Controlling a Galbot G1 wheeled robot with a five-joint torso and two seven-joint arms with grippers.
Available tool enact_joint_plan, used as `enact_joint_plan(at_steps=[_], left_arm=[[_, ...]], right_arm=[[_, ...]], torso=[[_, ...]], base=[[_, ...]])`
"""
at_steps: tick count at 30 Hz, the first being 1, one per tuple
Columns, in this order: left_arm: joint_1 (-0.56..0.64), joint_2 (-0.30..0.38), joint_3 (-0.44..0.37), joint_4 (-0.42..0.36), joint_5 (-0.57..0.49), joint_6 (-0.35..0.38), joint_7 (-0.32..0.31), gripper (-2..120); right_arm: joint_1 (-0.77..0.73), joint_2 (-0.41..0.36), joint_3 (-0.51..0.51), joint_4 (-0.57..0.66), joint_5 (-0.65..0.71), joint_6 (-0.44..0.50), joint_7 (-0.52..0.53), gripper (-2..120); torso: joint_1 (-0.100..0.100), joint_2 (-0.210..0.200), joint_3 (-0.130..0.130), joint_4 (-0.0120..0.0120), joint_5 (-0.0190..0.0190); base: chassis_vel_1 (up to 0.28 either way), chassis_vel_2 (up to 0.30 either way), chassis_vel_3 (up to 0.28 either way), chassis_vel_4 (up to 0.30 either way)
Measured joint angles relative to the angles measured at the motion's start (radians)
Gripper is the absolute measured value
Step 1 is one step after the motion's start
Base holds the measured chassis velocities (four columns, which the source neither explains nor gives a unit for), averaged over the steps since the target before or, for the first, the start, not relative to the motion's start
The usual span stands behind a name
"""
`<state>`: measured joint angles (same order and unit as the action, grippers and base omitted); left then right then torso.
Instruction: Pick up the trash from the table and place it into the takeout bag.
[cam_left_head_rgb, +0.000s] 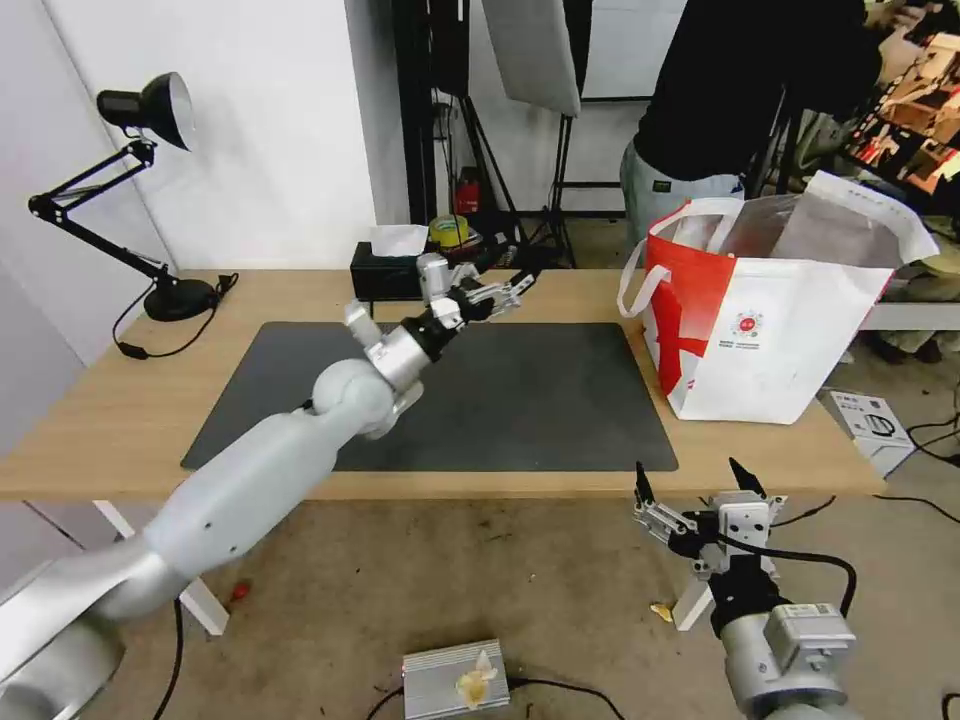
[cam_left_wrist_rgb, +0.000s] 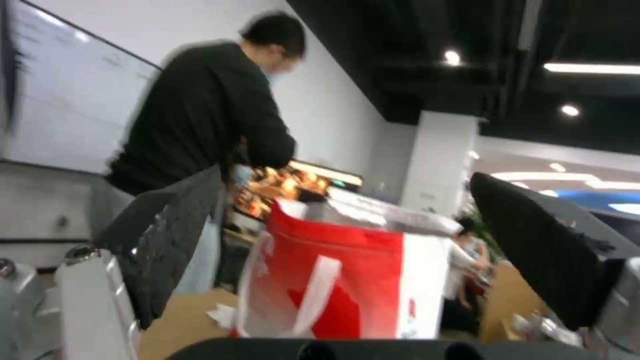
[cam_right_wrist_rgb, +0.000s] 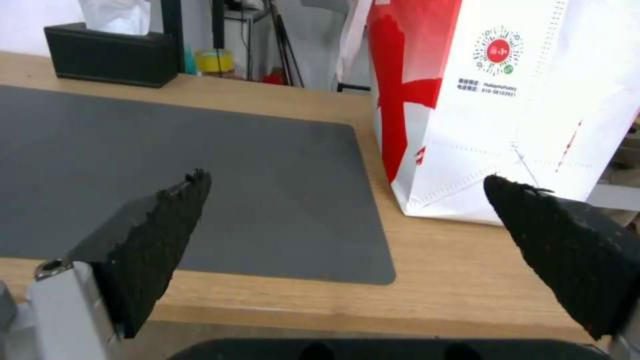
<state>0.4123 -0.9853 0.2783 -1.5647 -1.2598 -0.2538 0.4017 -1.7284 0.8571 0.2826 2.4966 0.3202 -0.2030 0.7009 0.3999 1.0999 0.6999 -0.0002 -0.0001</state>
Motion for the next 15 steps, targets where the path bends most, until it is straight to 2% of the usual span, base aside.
enact_joint_plan(at_steps=[2, 3, 4, 7, 8, 11, 13, 14, 15], left_arm=[[0.05, 0.011, -0.038, -0.038, 0.02, -0.002, -0.025, 100], [0.105, 0.023, -0.08, -0.082, 0.038, -0.003, -0.052, 100], [0.105, 0.023, -0.08, -0.082, 0.038, -0.003, -0.052, 100], [0.216, 0.047, -0.169, -0.164, 0.088, -0.011, -0.097, 100], [0.216, 0.047, -0.169, -0.164, 0.088, -0.011, -0.097, 100], [0.344, 0.057, -0.293, -0.227, 0.142, -0.043, -0.117, 100], [0.436, 0.061, -0.356, -0.264, 0.164, -0.059, -0.122, 100], [0.436, 0.061, -0.356, -0.264, 0.164, -0.059, -0.122, 100], [0.488, 0.065, -0.389, -0.287, 0.183, -0.071, -0.124, 100]], right_arm=[[0.0, 0.0, 0.0, 0.0, 0.0, 0.0, 0.0, 100], [0.0, 0.0, 0.0, 0.0, 0.0, 0.0, 0.0, 100], [0.0, 0.0, 0.0, 0.0, 0.0, 0.0, 0.0, 100], [0.0, 0.0, 0.0, 0.0, 0.0, 0.0, 0.0, 100], [0.0, 0.0, 0.0, 0.0, 0.0, 0.0, 0.0, 100], [0.0, 0.0, 0.0, 0.0, 0.0, 0.0, 0.0, 100], [0.0, 0.0, 0.0, 0.0, 0.0, 0.0, 0.0, 100], [0.0, 0.0, 0.0, 0.0, 0.0, 0.0, 0.0, 100], [0.0, 0.0, 0.0, 0.0, 0.0, 0.0, 0.0, 100]], torso=[[0.0, 0.0, 0.0, 0.0001, 0.0001], [0.0, 0.0, 0.0, 0.0002, -0.0002], [0.0, 0.0, 0.0, 0.0002, -0.0002], [0.0, 0.0, 0.0, 0.0001, 0.0], [0.0, 0.0, 0.0, 0.0001, 0.0], [0.0, 0.0, 0.0, 0.0001, 0.0004], [0.0, 0.0, 0.0, 0.0005, -0.0007], [0.0, 0.0, 0.0, 0.0005, -0.0007], [0.0, 0.0, 0.0, 0.0003, 0.0002]], base=[[0.0, 0.0, 0.0, 0.0], [0.0, 0.0, 0.0, 0.0], [0.0, 0.0, 0.0, 0.0], [0.0, 0.0, 0.0, 0.0], [0.0, 0.0, 0.0, 0.0], [0.0, 0.0, 0.0, 0.0], [0.0, 0.0, 0.0, 0.0], [0.0, 0.0, 0.0, 0.0], [0.0, 0.0, 0.0, 0.0]])
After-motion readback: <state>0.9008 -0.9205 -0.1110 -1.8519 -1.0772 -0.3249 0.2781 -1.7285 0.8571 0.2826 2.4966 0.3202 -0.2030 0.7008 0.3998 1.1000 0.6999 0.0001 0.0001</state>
